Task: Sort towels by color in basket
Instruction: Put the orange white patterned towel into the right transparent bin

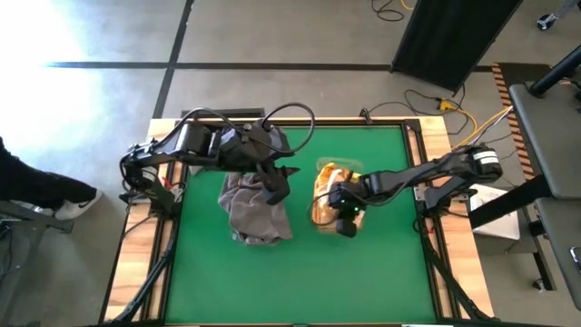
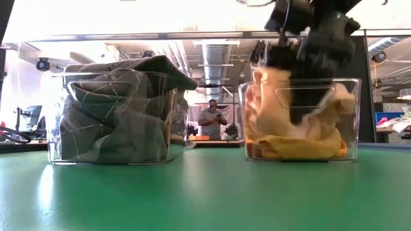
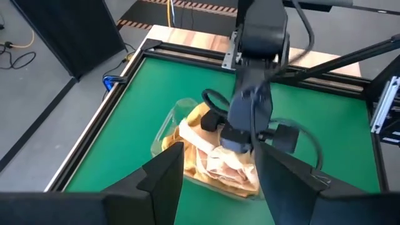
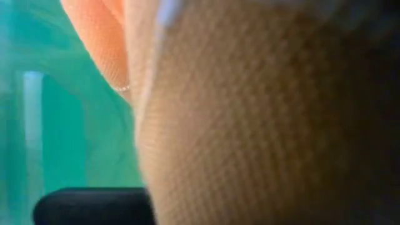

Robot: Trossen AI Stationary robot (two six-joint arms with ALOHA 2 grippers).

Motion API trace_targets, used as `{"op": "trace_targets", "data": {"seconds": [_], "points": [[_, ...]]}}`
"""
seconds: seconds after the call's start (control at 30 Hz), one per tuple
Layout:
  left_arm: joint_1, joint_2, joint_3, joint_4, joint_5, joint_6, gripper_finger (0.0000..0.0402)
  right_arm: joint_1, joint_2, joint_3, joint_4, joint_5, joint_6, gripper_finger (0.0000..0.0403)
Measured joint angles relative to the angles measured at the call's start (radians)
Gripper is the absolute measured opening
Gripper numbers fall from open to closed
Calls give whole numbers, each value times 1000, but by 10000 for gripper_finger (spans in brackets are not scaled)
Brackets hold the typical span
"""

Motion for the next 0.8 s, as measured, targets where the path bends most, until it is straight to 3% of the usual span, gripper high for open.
{"op": "trace_targets", "data": {"seconds": [0.1,0.3,0.47,0.63,0.8], "points": [[0,-2,0,4,-1,0,181,0,64,10,-22,16,5,44],[-3,-38,0,-35,-2,-22,181,0,125,110,-185,15,-62,134],[-15,-74,0,-112,-40,-54,181,2,80,262,-418,19,-111,206],[-26,-105,-1,-198,-96,-99,181,5,14,426,-693,17,-166,247],[-35,-116,-2,-286,-116,-150,181,5,-75,470,-676,18,-105,261]]}}
